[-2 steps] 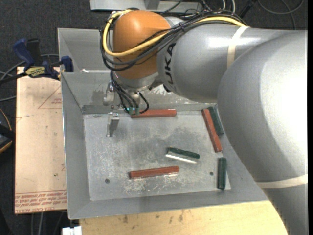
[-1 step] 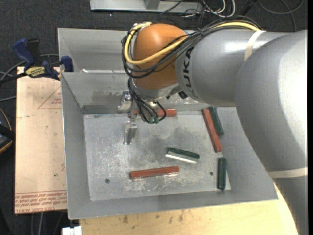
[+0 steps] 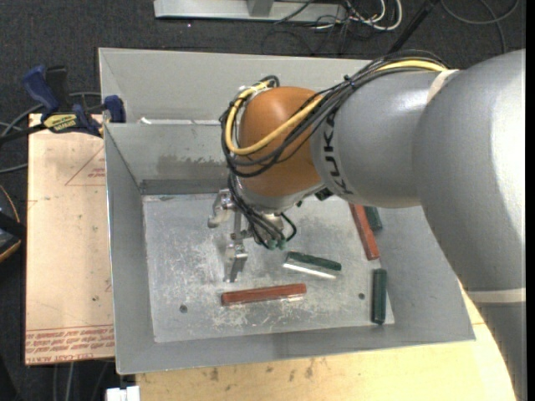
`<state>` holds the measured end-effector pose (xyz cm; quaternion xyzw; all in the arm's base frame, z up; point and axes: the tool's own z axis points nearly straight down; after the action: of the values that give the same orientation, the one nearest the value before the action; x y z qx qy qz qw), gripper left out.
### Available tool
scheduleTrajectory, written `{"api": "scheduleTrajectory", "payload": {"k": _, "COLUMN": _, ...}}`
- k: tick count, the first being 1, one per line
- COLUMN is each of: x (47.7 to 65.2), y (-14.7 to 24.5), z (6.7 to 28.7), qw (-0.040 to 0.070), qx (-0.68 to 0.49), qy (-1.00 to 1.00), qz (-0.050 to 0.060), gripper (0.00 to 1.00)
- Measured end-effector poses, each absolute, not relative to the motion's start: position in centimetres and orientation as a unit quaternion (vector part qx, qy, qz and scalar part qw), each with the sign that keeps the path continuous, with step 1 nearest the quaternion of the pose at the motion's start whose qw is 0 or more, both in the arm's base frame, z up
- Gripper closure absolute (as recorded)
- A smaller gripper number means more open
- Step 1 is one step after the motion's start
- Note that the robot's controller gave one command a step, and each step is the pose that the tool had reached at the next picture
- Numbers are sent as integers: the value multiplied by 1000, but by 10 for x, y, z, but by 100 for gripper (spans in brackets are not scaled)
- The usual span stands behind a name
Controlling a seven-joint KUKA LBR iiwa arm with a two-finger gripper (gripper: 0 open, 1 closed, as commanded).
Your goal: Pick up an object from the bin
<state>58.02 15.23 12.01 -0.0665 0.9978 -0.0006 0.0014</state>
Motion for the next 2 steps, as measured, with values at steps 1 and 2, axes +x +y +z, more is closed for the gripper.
{"api": "scheduleTrajectory", "payload": {"k": 1, "x": 565, "y": 121, "z": 108, "qw": -2, "qx": -115, "qy": 993, "qz": 2, "gripper": 0}}
{"api": "scheduleTrajectory", "payload": {"k": 2, "x": 546, "y": 127, "z": 83, "qw": 8, "qx": -201, "qy": 979, "qz": -1, "gripper": 100}}
